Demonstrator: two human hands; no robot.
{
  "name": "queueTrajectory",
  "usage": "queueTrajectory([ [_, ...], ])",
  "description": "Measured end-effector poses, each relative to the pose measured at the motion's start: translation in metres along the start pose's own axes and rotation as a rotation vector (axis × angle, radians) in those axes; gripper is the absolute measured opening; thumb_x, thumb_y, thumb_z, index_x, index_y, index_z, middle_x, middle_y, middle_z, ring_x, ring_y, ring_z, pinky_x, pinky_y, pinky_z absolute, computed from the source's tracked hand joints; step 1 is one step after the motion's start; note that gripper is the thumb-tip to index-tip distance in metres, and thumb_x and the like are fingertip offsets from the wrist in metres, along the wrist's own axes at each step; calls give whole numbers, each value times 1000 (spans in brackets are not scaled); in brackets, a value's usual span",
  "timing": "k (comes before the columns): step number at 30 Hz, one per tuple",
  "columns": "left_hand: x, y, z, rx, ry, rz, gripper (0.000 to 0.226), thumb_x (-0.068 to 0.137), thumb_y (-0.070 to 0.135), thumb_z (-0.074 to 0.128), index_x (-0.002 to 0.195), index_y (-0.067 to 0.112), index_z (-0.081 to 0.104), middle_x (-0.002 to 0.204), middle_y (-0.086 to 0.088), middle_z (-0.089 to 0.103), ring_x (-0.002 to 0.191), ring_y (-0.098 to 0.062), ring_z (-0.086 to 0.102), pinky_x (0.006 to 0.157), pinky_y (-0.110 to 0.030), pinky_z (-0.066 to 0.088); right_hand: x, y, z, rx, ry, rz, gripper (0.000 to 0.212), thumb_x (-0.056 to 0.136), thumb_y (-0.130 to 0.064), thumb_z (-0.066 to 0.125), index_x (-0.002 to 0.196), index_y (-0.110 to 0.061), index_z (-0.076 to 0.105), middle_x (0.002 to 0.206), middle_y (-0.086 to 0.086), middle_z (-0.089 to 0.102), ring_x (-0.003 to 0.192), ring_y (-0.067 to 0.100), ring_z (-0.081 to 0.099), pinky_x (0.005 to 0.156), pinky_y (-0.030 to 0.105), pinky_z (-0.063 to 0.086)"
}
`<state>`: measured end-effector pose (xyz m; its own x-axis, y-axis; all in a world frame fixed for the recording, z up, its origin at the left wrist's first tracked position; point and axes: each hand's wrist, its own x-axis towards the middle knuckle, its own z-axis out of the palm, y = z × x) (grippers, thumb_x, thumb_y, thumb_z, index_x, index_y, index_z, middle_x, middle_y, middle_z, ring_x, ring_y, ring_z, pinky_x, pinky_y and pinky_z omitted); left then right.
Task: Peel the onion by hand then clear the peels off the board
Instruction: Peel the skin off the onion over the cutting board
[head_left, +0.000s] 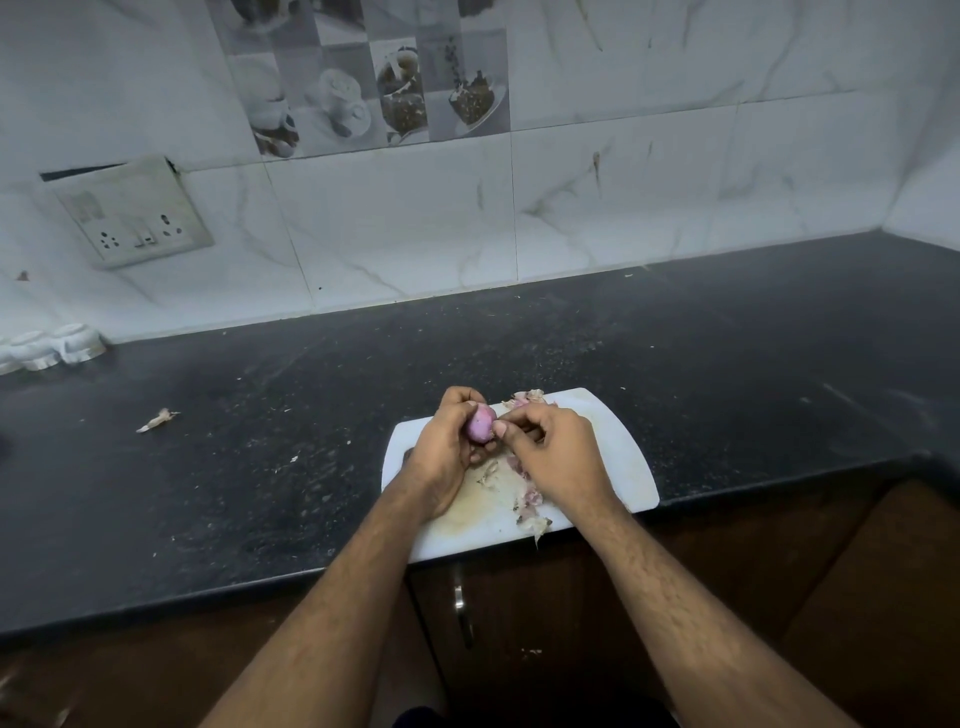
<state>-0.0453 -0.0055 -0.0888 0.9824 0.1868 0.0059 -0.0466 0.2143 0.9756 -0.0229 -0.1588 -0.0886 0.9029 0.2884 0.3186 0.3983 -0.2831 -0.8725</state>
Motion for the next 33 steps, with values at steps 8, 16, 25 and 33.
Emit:
queueTrajectory([
  [8, -3, -1, 2, 86, -20, 30, 14, 104, 9, 33, 101, 14, 46, 77, -4, 58, 59, -13, 47, 51, -26, 29, -3, -3, -4, 7, -41, -9, 7, 94, -25, 74, 95, -23, 81, 61, -14, 71, 57, 2, 67, 61, 22, 60],
  [16, -2, -2, 1, 73, -13, 42, 13, 104, 10, 34, 101, 13, 46, 76, -5, 58, 57, -13, 46, 49, -25, 30, -3, -2, -4, -17, -41, -37, 11, 96, -27, 72, 91, -32, 80, 60, -2, 71, 54, 11, 63, 63, 35, 61],
  [25, -3, -2, 1, 59, -23, 48, 14, 105, 10, 33, 100, 13, 46, 74, -5, 59, 56, -13, 45, 46, -22, 30, -5, -4, -4, -6, -26, -35, 9, 96, -27, 72, 95, -25, 81, 62, -3, 72, 60, 21, 69, 64, 38, 63],
  [33, -3, -2, -1, 67, -31, 50, 13, 104, 14, 35, 100, 14, 47, 73, -4, 62, 57, -12, 46, 47, -22, 32, -6, -5, -3, 4, -13, -39, 10, 95, -28, 72, 94, -23, 81, 61, -3, 72, 59, 22, 69, 64, 40, 63],
])
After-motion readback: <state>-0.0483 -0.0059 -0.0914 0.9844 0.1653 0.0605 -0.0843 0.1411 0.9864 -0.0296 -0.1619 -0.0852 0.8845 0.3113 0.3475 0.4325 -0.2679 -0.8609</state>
